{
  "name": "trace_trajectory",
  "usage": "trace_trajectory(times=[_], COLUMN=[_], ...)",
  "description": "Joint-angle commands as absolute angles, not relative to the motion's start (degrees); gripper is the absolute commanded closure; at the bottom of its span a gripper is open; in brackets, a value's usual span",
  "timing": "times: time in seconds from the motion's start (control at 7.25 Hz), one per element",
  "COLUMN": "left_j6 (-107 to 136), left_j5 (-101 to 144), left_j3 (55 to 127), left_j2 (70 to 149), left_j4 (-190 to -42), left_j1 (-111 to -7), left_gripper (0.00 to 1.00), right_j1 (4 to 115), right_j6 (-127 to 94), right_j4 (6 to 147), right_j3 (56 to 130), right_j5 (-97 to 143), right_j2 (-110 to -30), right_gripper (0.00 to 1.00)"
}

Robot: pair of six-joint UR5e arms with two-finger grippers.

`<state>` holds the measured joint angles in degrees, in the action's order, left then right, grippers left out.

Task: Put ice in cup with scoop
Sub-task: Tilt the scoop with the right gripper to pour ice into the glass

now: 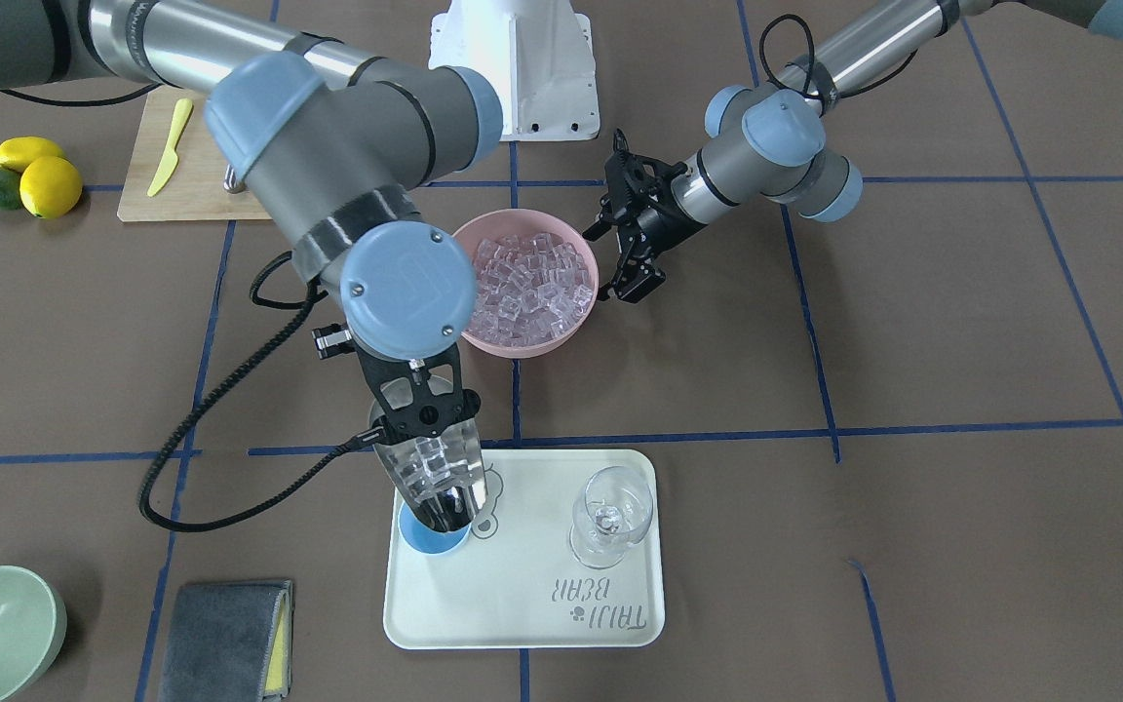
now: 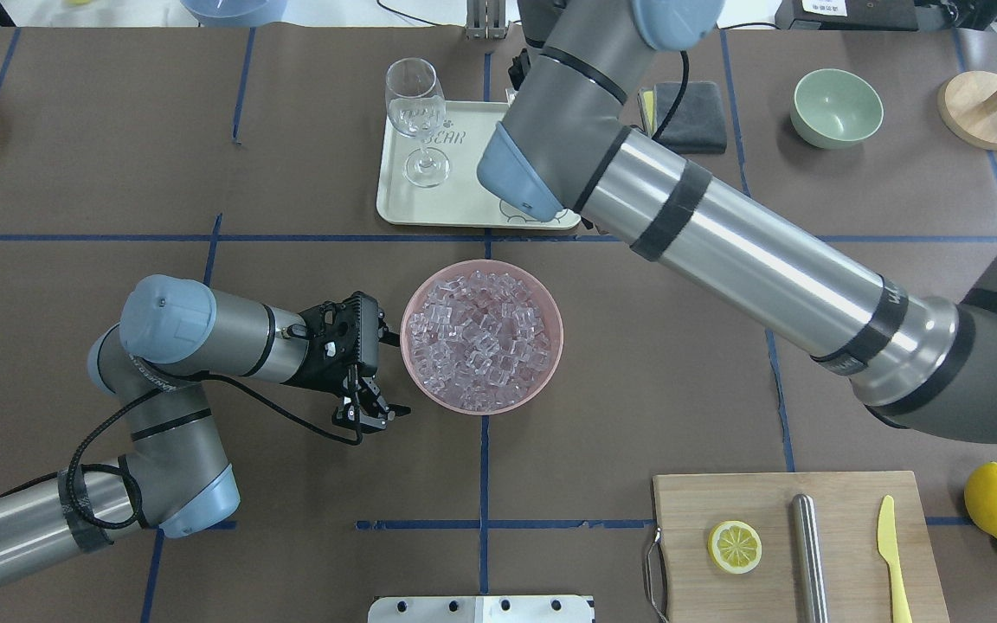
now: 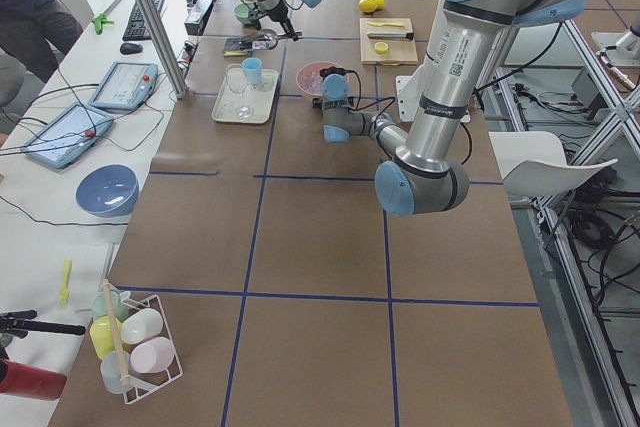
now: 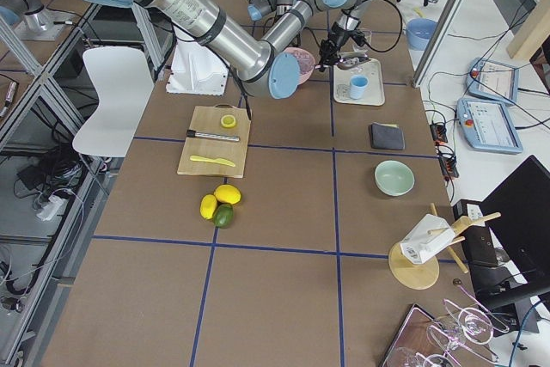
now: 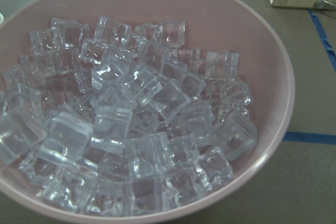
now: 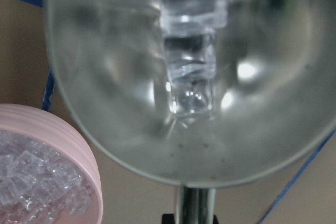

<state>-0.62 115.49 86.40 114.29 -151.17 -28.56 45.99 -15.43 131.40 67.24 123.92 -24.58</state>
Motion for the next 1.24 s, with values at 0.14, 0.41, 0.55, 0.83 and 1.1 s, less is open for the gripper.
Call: trace_trajectory(times=[0.14, 0.41, 0.55, 0.83, 1.1], left_j6=[-0.62, -0.61, -0.62, -0.53, -0.53], left_j5=[115.49, 115.49, 115.49, 115.49, 115.49], left_j3=[86.40, 86.40, 86.31, 85.09, 84.73], left_j2=[114.26, 114.26, 114.26, 114.35, 114.35], left_j4=[-151.17, -151.08, -151.17, -153.44, -153.63], left_j1=[-28.48, -28.48, -28.48, -28.39, -28.30], left_gripper=[0.00, 0.00, 0.00, 0.00, 0.00], right_j1=[45.97, 45.97, 45.97, 45.97, 45.97], right_j6=[-0.22, 2.90, 3.16, 6.75, 7.20], right_j4=[142.79, 145.63, 145.90, 150.36, 151.08], right_j3=[61.79, 61.79, 61.61, 61.96, 61.70], right_j5=[112.53, 109.60, 108.56, 104.08, 102.75], right_j2=[-20.04, -20.21, -20.74, -20.30, -20.04], right_gripper=[1.00, 1.00, 1.00, 1.00, 1.00])
